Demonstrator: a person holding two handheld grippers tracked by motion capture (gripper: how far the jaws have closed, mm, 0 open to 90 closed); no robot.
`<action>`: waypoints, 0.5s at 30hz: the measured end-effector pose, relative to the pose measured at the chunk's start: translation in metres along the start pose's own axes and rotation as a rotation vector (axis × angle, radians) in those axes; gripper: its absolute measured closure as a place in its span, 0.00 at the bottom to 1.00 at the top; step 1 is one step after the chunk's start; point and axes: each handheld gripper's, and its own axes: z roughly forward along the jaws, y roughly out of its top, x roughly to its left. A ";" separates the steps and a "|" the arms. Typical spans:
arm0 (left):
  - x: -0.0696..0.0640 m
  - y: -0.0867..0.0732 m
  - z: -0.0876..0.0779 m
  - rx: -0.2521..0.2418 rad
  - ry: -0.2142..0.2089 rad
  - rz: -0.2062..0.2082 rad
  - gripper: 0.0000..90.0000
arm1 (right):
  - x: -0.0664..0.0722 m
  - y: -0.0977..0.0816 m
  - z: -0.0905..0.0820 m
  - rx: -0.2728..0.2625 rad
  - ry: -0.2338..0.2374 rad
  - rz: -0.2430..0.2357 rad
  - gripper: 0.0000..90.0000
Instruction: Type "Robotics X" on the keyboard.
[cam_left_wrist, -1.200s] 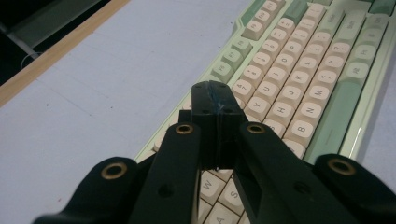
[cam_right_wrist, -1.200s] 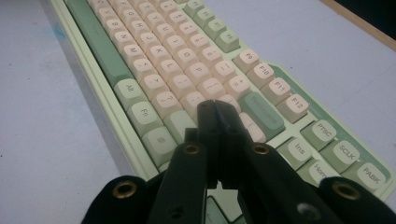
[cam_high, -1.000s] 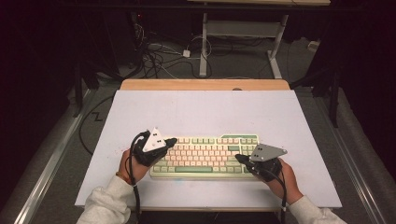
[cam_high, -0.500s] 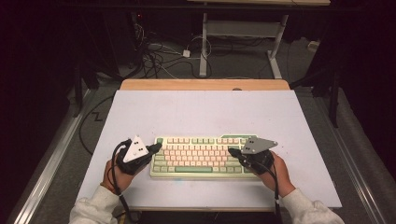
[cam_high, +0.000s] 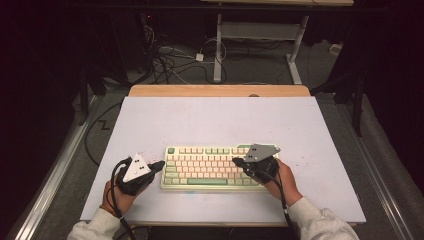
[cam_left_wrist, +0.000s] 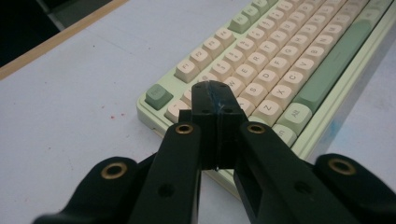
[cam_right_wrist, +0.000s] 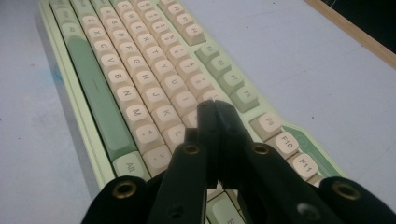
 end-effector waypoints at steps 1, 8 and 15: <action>0.000 -0.001 0.000 0.001 -0.001 0.002 0.98 | 0.000 0.000 0.000 0.000 0.000 0.000 1.00; 0.000 -0.001 0.002 0.003 0.002 0.002 0.98 | 0.002 0.003 0.004 -0.001 0.009 -0.002 1.00; 0.000 -0.001 0.005 0.008 -0.005 0.004 0.98 | 0.002 0.005 0.007 -0.001 0.015 -0.009 1.00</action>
